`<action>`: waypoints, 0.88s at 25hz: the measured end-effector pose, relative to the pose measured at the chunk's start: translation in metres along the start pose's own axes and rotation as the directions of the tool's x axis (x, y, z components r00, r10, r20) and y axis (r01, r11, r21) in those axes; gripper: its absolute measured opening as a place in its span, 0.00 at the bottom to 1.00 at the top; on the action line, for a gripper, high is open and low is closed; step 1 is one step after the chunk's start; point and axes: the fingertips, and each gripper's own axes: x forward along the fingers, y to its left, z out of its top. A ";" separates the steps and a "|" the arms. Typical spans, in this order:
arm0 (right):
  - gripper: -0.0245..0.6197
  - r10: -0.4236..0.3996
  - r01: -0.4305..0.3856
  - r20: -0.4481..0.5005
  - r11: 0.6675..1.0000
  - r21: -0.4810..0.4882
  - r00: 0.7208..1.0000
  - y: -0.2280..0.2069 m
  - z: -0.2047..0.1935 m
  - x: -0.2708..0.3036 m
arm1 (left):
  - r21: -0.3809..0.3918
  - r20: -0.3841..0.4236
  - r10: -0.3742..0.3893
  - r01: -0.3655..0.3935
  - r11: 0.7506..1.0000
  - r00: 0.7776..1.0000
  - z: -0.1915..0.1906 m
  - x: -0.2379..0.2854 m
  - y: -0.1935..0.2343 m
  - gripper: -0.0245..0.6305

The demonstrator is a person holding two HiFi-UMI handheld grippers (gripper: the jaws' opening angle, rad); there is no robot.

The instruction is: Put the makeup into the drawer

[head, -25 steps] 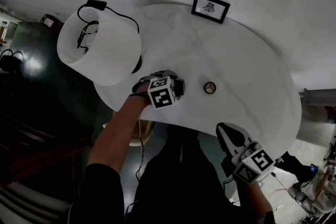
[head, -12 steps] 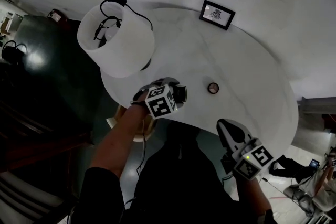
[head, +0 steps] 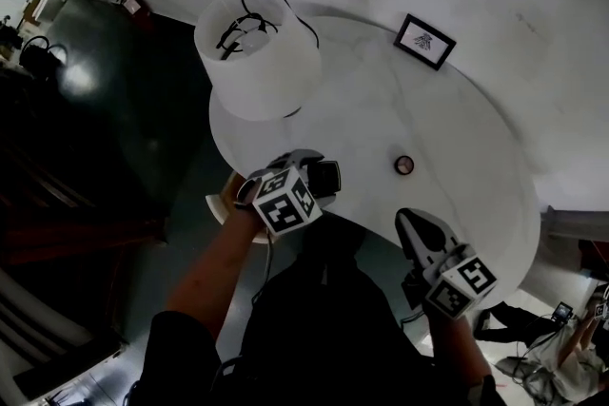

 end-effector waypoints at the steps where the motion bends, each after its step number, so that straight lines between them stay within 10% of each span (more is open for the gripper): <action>1: 0.06 0.013 -0.013 -0.013 1.000 -0.014 1.000 0.002 -0.001 0.004 | -0.020 0.009 0.019 -0.019 1.000 1.000 -0.002 -0.009 -0.001 0.56; 11: 0.06 0.157 -0.168 -0.117 0.981 -0.099 0.981 0.038 -0.008 0.045 | -0.175 0.068 0.201 -0.187 0.967 0.977 -0.023 -0.096 -0.017 0.56; 22: 0.06 0.248 -0.276 -0.240 0.957 -0.089 0.938 0.074 -0.046 0.086 | -0.403 -0.005 0.301 -0.277 0.872 0.954 -0.110 -0.115 -0.027 0.56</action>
